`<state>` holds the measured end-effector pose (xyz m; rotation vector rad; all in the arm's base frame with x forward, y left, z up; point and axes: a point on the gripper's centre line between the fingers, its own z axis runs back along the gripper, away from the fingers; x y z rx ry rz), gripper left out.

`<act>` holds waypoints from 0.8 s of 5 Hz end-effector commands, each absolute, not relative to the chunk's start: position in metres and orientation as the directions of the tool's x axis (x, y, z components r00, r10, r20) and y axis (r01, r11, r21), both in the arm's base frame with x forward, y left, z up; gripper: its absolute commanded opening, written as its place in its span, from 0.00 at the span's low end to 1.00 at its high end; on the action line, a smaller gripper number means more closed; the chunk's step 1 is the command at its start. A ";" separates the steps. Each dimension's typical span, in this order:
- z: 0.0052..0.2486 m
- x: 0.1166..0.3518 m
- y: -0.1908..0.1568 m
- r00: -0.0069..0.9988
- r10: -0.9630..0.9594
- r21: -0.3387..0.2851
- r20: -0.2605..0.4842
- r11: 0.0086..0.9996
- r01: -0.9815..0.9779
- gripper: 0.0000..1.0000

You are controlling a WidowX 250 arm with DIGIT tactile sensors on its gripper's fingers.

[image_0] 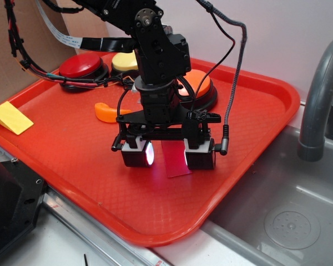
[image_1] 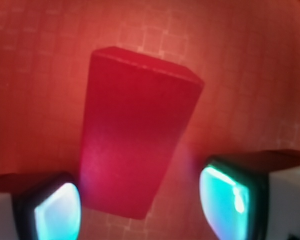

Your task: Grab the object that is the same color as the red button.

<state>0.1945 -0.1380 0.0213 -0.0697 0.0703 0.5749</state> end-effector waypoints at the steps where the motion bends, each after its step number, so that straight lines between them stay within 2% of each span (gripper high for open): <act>1: 0.050 0.203 -0.125 0.838 0.543 -0.146 -0.050 0.826 -0.544 0.00; 2: 0.086 0.209 -0.114 0.815 0.579 -0.237 0.024 0.795 -0.558 1.00; 3: 0.098 0.225 -0.108 0.827 0.559 -0.290 0.058 0.802 -0.522 1.00; 4: 0.086 0.233 -0.106 0.794 0.605 -0.271 0.054 0.774 -0.572 1.00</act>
